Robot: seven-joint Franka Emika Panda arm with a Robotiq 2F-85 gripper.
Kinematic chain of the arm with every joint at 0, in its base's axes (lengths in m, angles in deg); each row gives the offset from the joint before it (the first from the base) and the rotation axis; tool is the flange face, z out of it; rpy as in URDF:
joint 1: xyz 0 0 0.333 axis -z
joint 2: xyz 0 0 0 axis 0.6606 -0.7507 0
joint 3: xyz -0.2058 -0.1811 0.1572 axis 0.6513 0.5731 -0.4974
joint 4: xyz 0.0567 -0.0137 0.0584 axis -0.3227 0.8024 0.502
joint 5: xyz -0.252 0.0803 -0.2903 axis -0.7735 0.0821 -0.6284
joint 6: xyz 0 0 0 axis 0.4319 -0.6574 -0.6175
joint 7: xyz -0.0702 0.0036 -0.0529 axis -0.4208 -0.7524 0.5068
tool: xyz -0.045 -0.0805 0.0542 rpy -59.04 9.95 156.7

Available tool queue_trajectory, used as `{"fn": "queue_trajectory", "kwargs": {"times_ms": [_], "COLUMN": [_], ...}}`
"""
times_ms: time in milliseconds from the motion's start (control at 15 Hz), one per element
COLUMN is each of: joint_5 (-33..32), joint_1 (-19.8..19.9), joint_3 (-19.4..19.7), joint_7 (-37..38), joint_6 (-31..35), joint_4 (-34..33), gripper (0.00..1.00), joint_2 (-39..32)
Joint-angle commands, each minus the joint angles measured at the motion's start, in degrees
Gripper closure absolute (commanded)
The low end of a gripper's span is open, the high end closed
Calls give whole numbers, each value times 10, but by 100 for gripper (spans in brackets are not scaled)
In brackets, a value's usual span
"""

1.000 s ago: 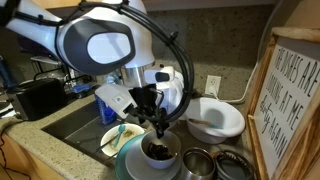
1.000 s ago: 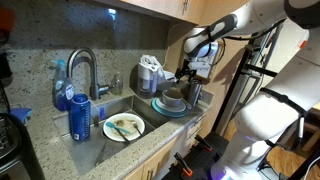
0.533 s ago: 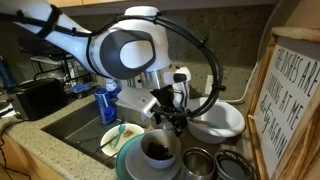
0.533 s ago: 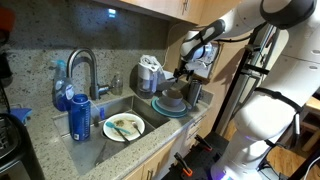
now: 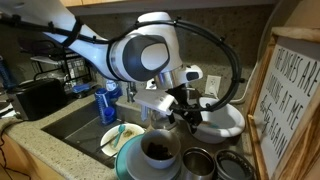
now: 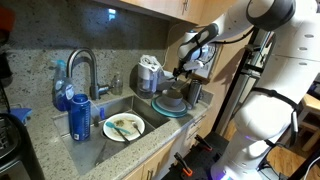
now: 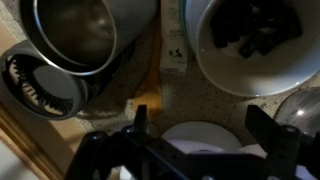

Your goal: Pick up the spoon from the dish and put it on the plate

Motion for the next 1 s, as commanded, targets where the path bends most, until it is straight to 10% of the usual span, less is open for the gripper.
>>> {"fn": "queue_trajectory", "kwargs": {"times_ms": [0, 933], "joint_5": [-23, -3], "joint_1": [0, -15], "joint_3": [10, 14], "joint_7": [22, 7], "joint_6": [28, 42], "joint_4": [-22, -108], "gripper": [0, 0], "joint_2": [-24, -104]}}
